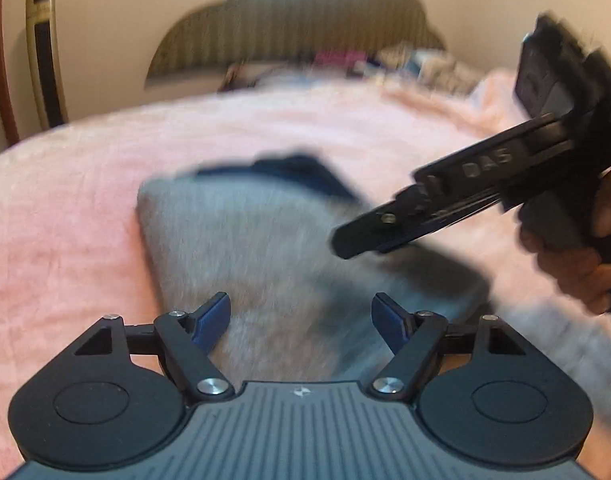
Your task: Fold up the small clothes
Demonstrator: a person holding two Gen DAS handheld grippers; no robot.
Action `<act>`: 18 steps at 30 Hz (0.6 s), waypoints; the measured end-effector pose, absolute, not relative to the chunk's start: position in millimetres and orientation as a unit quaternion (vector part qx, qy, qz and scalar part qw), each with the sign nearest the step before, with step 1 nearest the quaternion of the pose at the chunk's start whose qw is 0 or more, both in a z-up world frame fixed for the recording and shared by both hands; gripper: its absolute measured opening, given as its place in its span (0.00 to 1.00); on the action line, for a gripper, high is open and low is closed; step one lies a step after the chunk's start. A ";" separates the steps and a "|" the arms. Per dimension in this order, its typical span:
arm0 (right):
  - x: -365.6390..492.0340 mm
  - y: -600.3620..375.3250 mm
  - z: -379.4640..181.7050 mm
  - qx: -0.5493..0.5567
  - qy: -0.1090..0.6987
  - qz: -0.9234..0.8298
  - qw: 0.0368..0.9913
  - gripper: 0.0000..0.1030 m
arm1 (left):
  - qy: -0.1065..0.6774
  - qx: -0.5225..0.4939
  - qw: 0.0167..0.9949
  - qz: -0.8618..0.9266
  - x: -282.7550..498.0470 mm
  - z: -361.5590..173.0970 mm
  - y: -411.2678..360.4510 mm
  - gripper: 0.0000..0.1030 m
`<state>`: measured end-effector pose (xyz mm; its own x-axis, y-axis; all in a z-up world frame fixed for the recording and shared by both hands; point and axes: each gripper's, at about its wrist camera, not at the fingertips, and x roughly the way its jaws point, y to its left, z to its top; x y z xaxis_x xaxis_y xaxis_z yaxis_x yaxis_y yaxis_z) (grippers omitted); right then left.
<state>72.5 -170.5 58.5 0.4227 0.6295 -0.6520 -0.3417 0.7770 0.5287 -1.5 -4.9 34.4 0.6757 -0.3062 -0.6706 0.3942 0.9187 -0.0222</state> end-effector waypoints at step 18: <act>6.8 -193.7 51.3 0.156 0.444 0.277 0.838 0.67 | 0.364 -0.020 0.925 -0.108 -60.7 39.8 30.7 0.79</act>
